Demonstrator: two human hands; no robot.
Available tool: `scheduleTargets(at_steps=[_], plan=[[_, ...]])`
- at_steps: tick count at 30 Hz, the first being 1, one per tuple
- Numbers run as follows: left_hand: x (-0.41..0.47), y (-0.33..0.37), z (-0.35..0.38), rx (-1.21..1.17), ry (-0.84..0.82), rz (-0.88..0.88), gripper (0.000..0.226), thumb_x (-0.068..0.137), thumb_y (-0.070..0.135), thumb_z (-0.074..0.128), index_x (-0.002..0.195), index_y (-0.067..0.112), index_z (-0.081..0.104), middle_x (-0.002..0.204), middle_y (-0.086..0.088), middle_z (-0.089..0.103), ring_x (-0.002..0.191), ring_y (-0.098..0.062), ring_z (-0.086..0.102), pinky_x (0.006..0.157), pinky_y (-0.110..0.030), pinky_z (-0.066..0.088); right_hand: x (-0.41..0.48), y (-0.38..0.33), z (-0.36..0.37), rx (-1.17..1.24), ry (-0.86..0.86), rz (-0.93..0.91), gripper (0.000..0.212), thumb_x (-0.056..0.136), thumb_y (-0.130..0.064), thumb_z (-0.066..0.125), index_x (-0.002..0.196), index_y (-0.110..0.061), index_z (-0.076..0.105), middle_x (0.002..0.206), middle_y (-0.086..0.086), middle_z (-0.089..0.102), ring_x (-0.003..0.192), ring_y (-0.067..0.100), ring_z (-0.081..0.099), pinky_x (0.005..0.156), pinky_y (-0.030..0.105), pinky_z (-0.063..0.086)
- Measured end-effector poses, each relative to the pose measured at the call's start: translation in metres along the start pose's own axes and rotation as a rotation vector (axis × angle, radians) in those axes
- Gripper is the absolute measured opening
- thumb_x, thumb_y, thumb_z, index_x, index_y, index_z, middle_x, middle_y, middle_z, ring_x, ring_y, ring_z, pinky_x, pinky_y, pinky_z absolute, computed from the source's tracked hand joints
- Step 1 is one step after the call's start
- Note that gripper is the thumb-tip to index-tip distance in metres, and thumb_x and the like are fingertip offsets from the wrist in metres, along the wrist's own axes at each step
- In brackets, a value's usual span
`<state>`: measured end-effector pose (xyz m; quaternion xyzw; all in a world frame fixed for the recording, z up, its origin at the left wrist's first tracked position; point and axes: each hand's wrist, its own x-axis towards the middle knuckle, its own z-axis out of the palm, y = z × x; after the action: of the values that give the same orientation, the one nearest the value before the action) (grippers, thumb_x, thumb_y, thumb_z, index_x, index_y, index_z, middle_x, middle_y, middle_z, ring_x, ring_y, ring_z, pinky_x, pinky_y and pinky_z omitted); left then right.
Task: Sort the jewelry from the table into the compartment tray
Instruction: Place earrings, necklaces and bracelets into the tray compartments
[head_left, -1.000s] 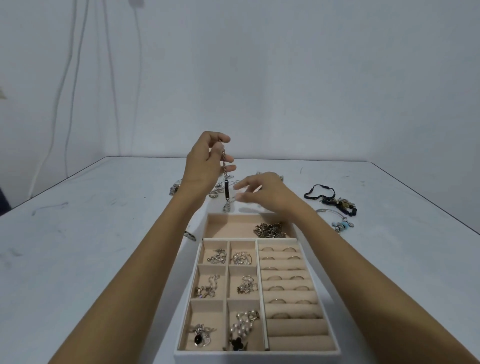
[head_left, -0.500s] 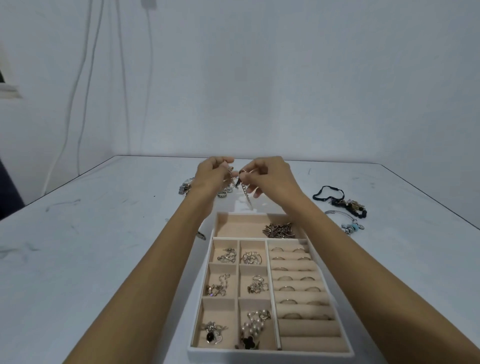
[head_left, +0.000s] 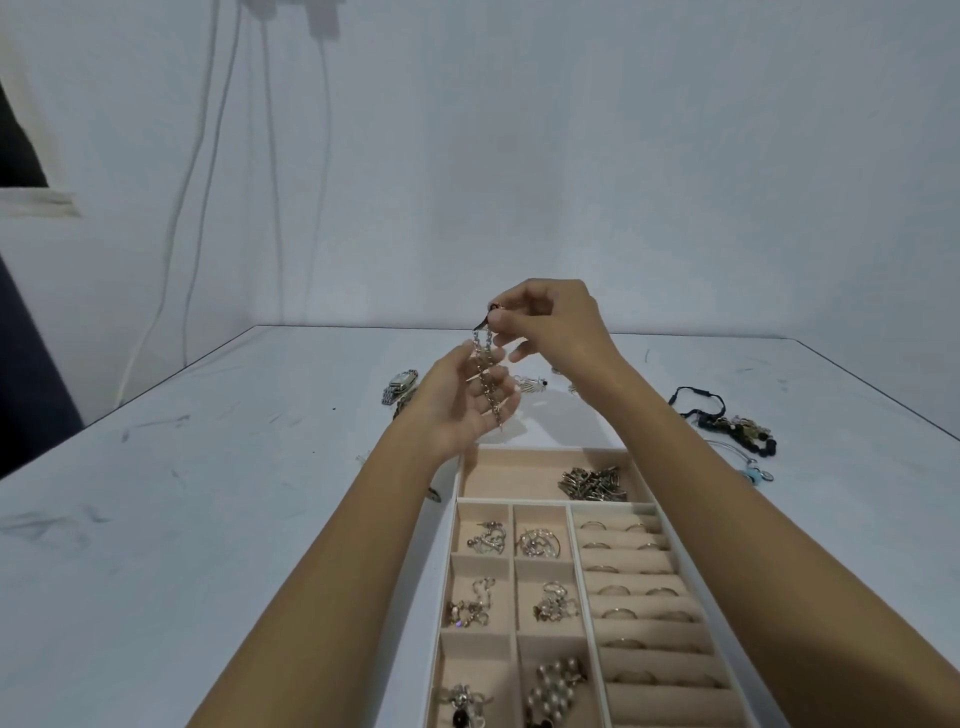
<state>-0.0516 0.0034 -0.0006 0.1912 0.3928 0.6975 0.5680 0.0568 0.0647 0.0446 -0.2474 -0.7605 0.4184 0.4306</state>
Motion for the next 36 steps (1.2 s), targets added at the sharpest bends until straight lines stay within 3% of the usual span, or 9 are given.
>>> scheduleTargets(at_steps=[2,6,8,10,12,15,18,21,36], plan=[[0.002,0.001,0.0,-0.26,0.023,-0.015,0.035,0.1,0.03,0.042,0.077,0.007,0.054,0.064,-0.003,0.051,0.056,-0.014,0.053,0.062,-0.026,0.052,0.001,0.003,0.002,-0.132,-0.062,-0.068,0.01,0.078,-0.008,0.074,0.088,-0.007,0.074,0.072,-0.003,0.07,0.059,-0.003,0.058,0.058,0.015,0.045],[0.001,0.004,0.001,-0.469,0.069,0.034,0.037,0.103,0.029,0.037,0.087,-0.001,0.051,0.076,-0.013,0.058,0.064,-0.019,0.058,0.063,-0.027,0.054,0.0,0.004,-0.005,-0.287,-0.283,-0.035,0.019,0.074,-0.013,0.08,0.093,-0.011,0.076,0.044,-0.027,0.053,0.051,-0.017,0.048,0.052,0.006,0.032],[0.001,0.004,0.002,-0.45,0.111,0.093,0.041,0.103,0.03,0.035,0.083,-0.002,0.05,0.064,-0.009,0.057,0.051,-0.016,0.059,0.048,-0.023,0.054,0.002,0.006,-0.018,-0.238,-0.268,0.007,0.021,0.074,-0.011,0.079,0.095,-0.013,0.075,0.056,-0.023,0.06,0.05,-0.012,0.05,0.053,0.008,0.033],[0.002,0.005,0.0,-0.397,0.165,0.158,0.039,0.104,0.027,0.034,0.077,0.001,0.048,0.052,-0.004,0.05,0.042,-0.011,0.051,0.04,-0.018,0.048,0.012,0.017,-0.033,-0.168,-0.106,0.045,0.019,0.077,-0.008,0.076,0.094,-0.017,0.074,0.084,-0.007,0.067,0.063,-0.004,0.054,0.062,0.017,0.04],[0.004,0.007,-0.004,-0.29,0.198,0.21,0.033,0.105,0.021,0.033,0.076,0.01,0.044,0.053,0.001,0.04,0.038,-0.009,0.039,0.035,-0.017,0.036,0.02,0.033,-0.044,-0.171,0.024,0.099,0.019,0.08,-0.002,0.068,0.094,-0.015,0.072,0.089,0.005,0.065,0.071,0.008,0.054,0.07,0.021,0.043],[0.007,0.005,-0.008,-0.077,0.213,0.257,0.031,0.105,0.017,0.028,0.077,0.014,0.042,0.058,0.003,0.029,0.031,-0.007,0.024,0.035,-0.017,0.021,0.029,0.064,-0.052,-0.346,0.035,0.2,0.022,0.082,0.004,0.061,0.095,-0.011,0.071,0.091,0.009,0.066,0.079,0.015,0.058,0.07,0.023,0.046],[0.005,0.005,-0.006,0.066,0.199,0.276,0.027,0.105,0.019,0.03,0.086,0.011,0.048,0.06,0.002,0.031,0.032,-0.005,0.024,0.035,-0.017,0.021,0.037,0.094,-0.052,-0.586,-0.007,0.254,0.021,0.082,0.001,0.06,0.092,-0.014,0.07,0.105,0.01,0.069,0.099,0.024,0.063,0.087,0.033,0.05],[0.002,0.005,-0.003,0.184,0.179,0.26,0.028,0.105,0.02,0.031,0.086,0.011,0.05,0.059,0.003,0.033,0.032,-0.005,0.025,0.034,-0.017,0.021,0.041,0.112,-0.05,-0.716,-0.014,0.289,0.019,0.084,-0.003,0.06,0.098,-0.012,0.07,0.112,0.012,0.067,0.105,0.028,0.061,0.089,0.036,0.05],[-0.006,0.008,0.001,0.29,0.139,0.211,0.025,0.091,0.003,0.029,0.089,0.008,0.053,0.061,0.001,0.037,0.038,-0.008,0.026,0.039,-0.019,0.02,0.042,0.134,-0.047,-0.81,0.157,0.253,0.009,0.084,-0.001,0.058,0.078,0.003,0.063,0.093,0.019,0.067,0.088,0.036,0.062,0.074,0.037,0.05]])
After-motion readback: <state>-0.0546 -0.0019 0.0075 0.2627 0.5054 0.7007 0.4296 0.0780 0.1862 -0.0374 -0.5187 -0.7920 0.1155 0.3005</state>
